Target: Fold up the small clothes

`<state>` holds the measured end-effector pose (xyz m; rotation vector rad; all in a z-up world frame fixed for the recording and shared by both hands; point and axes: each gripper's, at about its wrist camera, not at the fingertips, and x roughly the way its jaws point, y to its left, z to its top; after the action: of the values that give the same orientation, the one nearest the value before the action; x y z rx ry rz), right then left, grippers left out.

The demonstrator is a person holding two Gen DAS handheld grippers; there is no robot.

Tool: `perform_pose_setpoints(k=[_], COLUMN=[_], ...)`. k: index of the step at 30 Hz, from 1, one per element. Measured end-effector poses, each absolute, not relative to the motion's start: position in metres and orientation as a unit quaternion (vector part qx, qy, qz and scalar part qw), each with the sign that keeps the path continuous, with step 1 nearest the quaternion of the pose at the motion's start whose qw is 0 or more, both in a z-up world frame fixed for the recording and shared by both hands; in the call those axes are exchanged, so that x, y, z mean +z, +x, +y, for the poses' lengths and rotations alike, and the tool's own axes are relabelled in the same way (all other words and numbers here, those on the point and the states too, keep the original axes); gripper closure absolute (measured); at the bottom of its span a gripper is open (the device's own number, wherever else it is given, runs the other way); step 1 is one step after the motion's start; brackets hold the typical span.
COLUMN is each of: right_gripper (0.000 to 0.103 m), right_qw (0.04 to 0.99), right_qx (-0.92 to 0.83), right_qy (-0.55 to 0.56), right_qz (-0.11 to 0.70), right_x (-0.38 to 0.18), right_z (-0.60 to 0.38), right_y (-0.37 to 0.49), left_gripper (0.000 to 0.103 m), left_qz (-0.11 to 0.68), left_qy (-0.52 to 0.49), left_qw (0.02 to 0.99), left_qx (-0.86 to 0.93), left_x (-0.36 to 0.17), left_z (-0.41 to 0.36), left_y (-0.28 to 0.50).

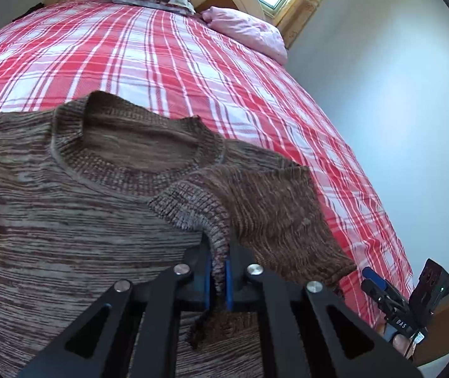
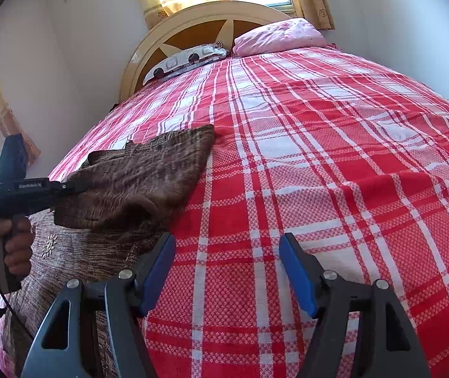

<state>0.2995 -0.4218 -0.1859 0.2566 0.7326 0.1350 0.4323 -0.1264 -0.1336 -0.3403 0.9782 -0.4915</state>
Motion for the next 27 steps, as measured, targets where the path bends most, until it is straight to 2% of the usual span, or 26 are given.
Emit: perform_pose_setpoints(k=[8,13,14,17,18,20,22,25,27], right_gripper=[0.034,0.034,0.034,0.034,0.034,0.034,0.034,0.034,0.034], right_qw=[0.923,0.925,0.925,0.927,0.929,0.933,0.931,0.910,0.897], right_qx=[0.064,0.061,0.061,0.069,0.073,0.079,0.069,0.017,0.005], right_qy=[0.125,0.106,0.093,0.057,0.043,0.031,0.005,-0.051,-0.045], right_qz=[0.359,0.359,0.365,0.364,0.359,0.349,0.359,0.411,0.440], right_x=[-0.187,-0.181,-0.176,-0.160,-0.153,-0.144,-0.141,-0.162,-0.179], right_z=[-0.421,-0.415,-0.409,-0.385,-0.375,-0.361,-0.344,-0.331,-0.338], right_y=[0.301,0.300,0.303,0.314,0.319,0.330,0.349,0.376,0.375], left_gripper=[0.096,0.088,0.081,0.047,0.041,0.037,0.037,0.036,0.031], left_qz=[0.482,0.478,0.477,0.458,0.450,0.447,0.455,0.454,0.448], left_qy=[-0.155,-0.126,-0.114,-0.068,-0.059,-0.038,-0.021,0.020,0.046], left_qw=[0.837,0.847,0.851,0.871,0.876,0.880,0.877,0.880,0.882], left_qx=[-0.206,-0.193,-0.187,-0.166,-0.163,-0.156,-0.153,-0.137,-0.137], left_x=[-0.159,-0.157,-0.154,-0.145,-0.142,-0.142,-0.148,-0.156,-0.157], left_z=[-0.119,-0.124,-0.126,-0.132,-0.132,-0.132,-0.133,-0.137,-0.142], left_y=[0.434,0.428,0.426,0.414,0.410,0.405,0.402,0.396,0.391])
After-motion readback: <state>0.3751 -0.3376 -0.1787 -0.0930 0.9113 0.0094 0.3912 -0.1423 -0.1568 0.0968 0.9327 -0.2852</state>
